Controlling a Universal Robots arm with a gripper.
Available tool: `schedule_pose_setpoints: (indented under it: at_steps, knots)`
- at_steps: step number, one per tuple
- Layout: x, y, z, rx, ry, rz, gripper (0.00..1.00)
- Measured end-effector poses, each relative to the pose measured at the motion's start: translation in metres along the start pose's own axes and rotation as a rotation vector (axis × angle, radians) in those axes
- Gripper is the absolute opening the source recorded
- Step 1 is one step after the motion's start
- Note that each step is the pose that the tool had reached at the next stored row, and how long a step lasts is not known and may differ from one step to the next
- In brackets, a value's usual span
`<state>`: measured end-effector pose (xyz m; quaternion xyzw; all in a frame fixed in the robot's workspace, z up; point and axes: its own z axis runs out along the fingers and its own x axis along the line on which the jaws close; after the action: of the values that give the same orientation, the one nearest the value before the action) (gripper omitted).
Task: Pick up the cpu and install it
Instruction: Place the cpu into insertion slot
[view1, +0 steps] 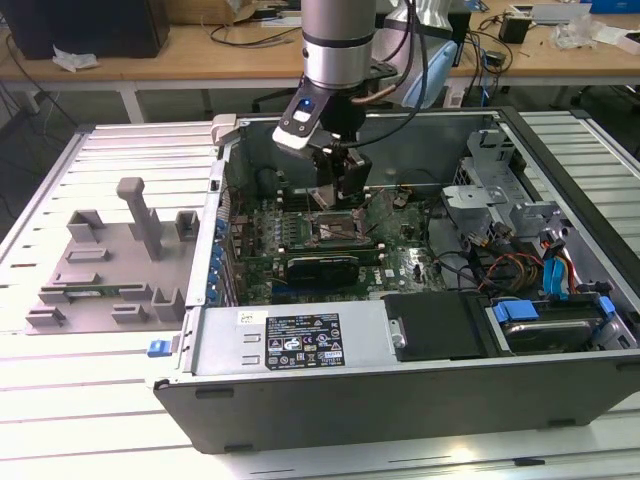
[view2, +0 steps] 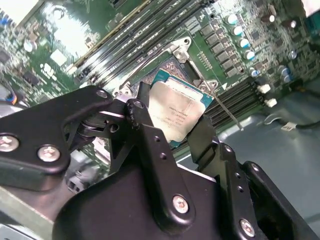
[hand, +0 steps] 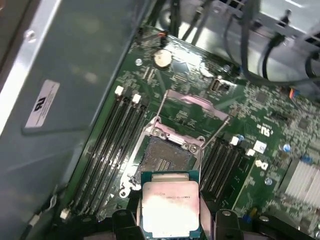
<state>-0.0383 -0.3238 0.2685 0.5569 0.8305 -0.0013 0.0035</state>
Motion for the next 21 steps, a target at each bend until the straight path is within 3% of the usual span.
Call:
schedule_pose_setpoints:
  at_steps: [2,17,21]
  knots:
    - [0.0,0.0,0.0003,0.0005,-0.0001,0.06,0.55]
    - [0.0,0.0,0.002,0.0027,-0.0006,0.373,0.55]
    - [0.0,0.0,0.0021,0.0028,-0.0007,0.38,0.55]
